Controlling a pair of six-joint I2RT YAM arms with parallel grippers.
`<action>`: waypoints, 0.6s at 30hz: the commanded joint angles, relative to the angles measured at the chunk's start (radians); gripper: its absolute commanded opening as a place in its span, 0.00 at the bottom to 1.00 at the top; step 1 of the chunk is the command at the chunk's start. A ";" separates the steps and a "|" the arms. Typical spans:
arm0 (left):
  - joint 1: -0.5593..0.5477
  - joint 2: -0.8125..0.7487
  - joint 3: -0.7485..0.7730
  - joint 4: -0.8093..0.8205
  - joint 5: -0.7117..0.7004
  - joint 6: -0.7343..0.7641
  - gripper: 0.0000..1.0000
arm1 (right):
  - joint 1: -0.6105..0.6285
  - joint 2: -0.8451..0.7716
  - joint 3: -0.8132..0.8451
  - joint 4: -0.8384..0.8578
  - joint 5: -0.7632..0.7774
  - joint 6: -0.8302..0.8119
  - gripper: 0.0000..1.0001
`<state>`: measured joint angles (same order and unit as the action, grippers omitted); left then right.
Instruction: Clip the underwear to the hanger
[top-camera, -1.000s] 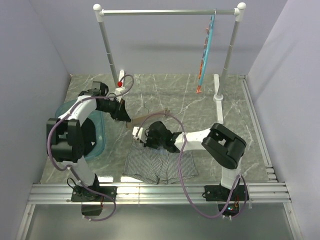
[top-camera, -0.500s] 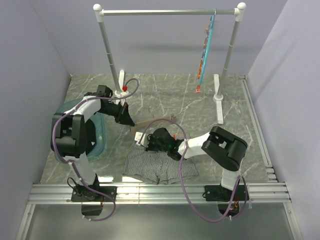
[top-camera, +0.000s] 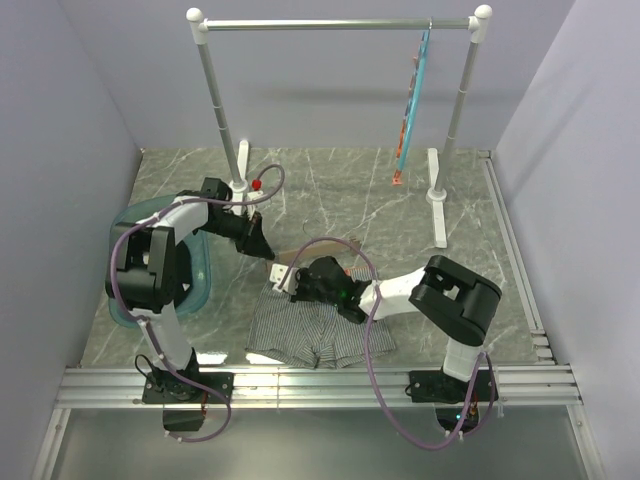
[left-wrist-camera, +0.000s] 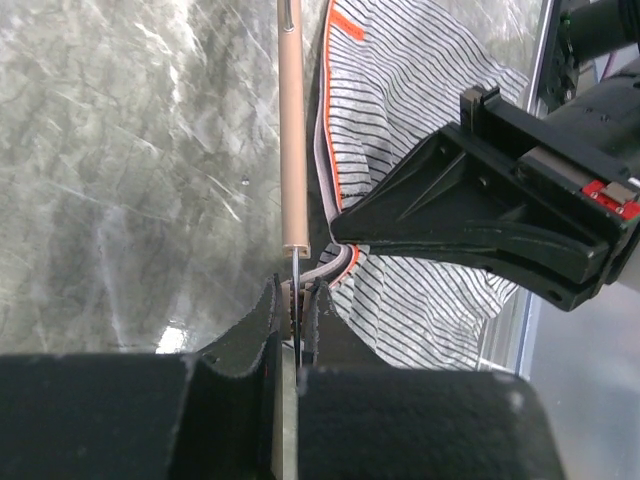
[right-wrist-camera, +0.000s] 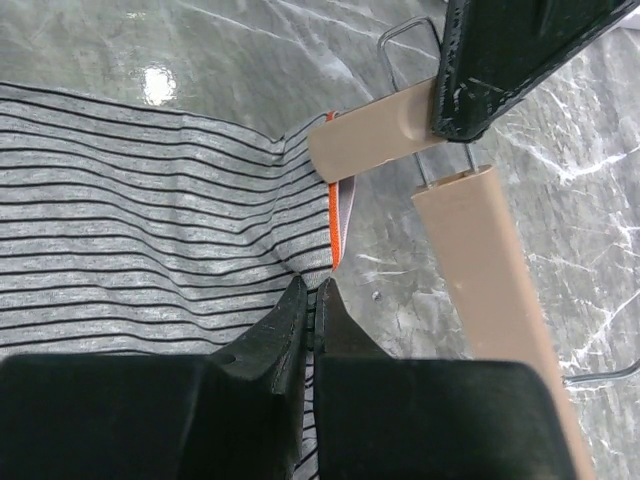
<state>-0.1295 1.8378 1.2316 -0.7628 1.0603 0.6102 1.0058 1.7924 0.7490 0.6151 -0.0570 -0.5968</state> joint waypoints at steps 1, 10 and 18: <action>-0.005 0.021 0.025 -0.048 0.055 0.091 0.00 | 0.016 -0.048 -0.010 0.060 0.009 -0.018 0.00; 0.001 -0.005 0.039 -0.072 0.107 0.152 0.00 | 0.034 -0.054 -0.034 0.083 0.011 -0.047 0.00; 0.002 -0.029 0.068 -0.182 0.147 0.309 0.00 | 0.037 -0.056 -0.046 0.100 0.014 -0.070 0.00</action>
<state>-0.1295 1.8729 1.2694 -0.8978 1.1286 0.8188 1.0336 1.7874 0.7109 0.6460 -0.0513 -0.6491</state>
